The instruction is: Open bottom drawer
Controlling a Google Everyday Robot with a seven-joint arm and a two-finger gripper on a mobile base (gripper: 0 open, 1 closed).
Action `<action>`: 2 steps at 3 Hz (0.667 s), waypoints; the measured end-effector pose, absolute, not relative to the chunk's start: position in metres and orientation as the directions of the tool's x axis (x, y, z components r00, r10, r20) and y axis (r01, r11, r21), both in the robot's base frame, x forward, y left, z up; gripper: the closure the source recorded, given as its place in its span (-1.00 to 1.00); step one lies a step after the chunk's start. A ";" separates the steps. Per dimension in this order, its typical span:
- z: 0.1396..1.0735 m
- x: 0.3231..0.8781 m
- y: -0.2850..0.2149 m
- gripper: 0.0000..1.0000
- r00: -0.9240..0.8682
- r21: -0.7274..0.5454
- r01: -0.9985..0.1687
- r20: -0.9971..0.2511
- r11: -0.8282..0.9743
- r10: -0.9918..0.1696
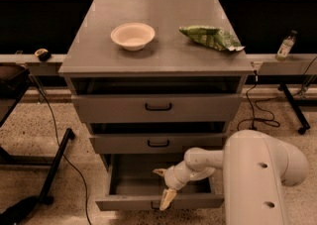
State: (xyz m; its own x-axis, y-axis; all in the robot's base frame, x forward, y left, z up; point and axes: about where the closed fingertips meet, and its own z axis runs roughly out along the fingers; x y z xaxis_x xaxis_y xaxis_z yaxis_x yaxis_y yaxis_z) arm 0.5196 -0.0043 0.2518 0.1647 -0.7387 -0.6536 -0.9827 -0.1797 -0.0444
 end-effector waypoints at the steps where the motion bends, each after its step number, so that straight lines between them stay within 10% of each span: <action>1: 0.249 0.542 -0.020 -0.47 0.128 -0.051 -0.990 -0.717 -0.131 -0.685; 2: 0.249 0.565 -0.033 0.00 0.101 -0.046 -0.994 -0.748 -0.100 -0.656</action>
Offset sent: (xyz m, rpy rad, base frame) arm 0.0775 -0.0497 0.0005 0.1801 0.0226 -0.1165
